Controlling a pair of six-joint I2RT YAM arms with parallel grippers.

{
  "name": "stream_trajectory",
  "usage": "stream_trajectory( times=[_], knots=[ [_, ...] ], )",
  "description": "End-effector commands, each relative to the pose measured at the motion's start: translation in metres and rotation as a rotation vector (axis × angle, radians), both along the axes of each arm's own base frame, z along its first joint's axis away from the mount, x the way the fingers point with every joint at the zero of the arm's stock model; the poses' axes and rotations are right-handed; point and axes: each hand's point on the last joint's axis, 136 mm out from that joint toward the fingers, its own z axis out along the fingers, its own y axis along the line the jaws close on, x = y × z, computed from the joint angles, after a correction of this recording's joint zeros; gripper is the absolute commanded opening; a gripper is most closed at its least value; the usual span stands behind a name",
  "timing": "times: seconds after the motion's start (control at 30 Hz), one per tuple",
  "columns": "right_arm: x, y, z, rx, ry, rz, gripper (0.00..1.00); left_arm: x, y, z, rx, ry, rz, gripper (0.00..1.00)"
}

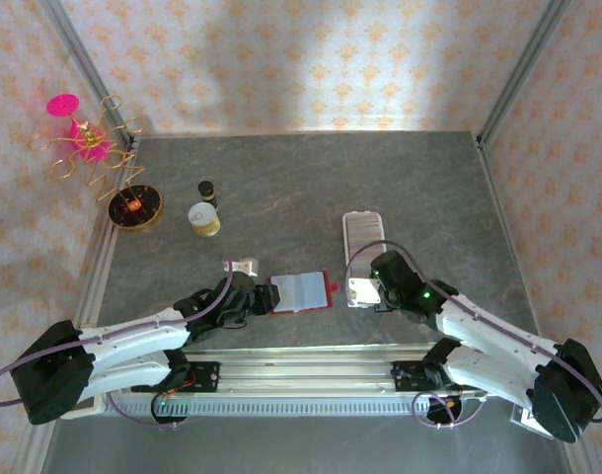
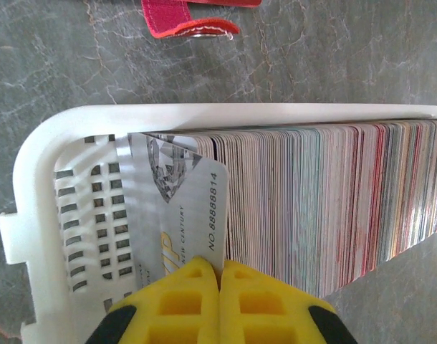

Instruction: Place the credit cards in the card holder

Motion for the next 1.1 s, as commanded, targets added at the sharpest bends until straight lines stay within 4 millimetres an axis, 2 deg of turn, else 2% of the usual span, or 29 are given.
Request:
stream_trajectory(
  times=[0.0,0.2,0.4,0.5,0.6,0.67,0.83,0.9,1.0,1.07],
  knots=[
    [0.008,0.002,0.023,0.038,-0.029,-0.043,0.01,0.003,0.0,0.003,-0.014,-0.004,0.012,0.41],
    [-0.017,0.014,0.032,0.132,0.116,-0.022,0.01,0.002,-0.002,0.005,-0.015,-0.003,-0.002,0.42],
    [-0.025,0.018,0.048,0.182,0.157,-0.033,0.0,0.004,-0.001,0.007,0.017,-0.006,-0.005,0.42],
    [-0.028,0.023,0.062,0.236,0.181,-0.062,0.0,0.005,0.0,0.006,0.038,-0.006,-0.006,0.45],
    [-0.029,0.039,0.085,0.357,0.22,-0.086,0.0,0.006,0.002,0.005,0.054,-0.006,0.0,0.48],
    [-0.025,0.053,0.107,0.484,0.234,-0.122,0.0,0.006,0.003,0.004,0.063,-0.003,0.002,0.5],
    [0.002,0.08,0.167,0.9,0.262,-0.331,0.0,0.007,0.005,0.002,0.08,0.006,0.01,0.53],
    [0.009,0.086,0.18,1.023,0.291,-0.387,0.0,0.007,0.008,-0.001,0.106,0.01,0.021,0.54],
    [0.024,0.087,0.18,1.206,0.372,-0.58,0.0,0.009,0.014,-0.005,0.156,0.019,0.044,0.55],
    [0.028,0.091,0.17,1.273,0.466,-0.695,0.0,0.009,0.014,-0.007,0.184,0.027,0.048,0.57]
  ],
)
